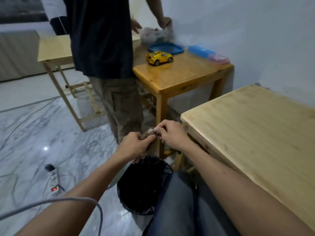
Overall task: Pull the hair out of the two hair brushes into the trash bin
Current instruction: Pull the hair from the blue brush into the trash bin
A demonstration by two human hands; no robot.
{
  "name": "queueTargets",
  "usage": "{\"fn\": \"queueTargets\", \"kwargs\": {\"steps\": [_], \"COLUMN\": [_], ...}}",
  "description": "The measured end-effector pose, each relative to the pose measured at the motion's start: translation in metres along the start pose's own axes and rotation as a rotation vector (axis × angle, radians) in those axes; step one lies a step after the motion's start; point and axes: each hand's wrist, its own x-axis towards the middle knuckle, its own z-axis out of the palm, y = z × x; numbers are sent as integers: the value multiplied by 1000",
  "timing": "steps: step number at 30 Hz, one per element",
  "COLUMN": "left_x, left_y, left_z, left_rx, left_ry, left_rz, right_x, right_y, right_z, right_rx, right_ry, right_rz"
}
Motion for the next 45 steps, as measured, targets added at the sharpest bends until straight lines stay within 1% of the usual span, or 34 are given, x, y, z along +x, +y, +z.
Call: {"fn": "queueTargets", "kwargs": {"steps": [5, 10, 16, 19, 23, 25, 26, 29, 32, 34, 37, 42, 45], "left_x": [-14, -12, -4, -8, -10, -8, -6, -2, 1, 2, 3, -1, -10], "left_y": [-33, -47, -64, -75, -95, -106, -110, -127, -146, -153, -152, -156, -172], "left_z": [14, 13, 16, 16, 14, 17, 19, 24, 24, 25, 26, 19, 6], "left_rx": [4, 66, 198, 183, 38, 5, -10, -46, -52, -56, -2, -95, -100], "left_ry": [49, 58, 134, 137, 103, 110, 124, 158, 139, 136, 178, 213, 269], "left_rz": [-100, -137, -192, -240, -270, -248, -241, -259, -340, -357, -343, -348, -416], "right_x": [-7, 2, 20, 20, 16, 15, 15, 13, 12, 11, 12, 18, 25], "right_y": [20, 26, 20, 20, 31, 38, 39, 42, 40, 39, 36, 30, 34], "right_z": [34, 63, 92, 107, 113, 119, 123, 132, 135, 137, 132, 126, 112], "right_rx": [231, 261, 247, 238, 485, 552, 572, 532, 501, 539, 646, 724, 753], "right_ry": [-62, -12, 62, 20, -158, -242, -257, -191, -115, -53, 57, 214, 358], "right_rz": [146, 261, 425, 364, 289, 255, 232, 239, 295, 353, 483, 593, 671]}}
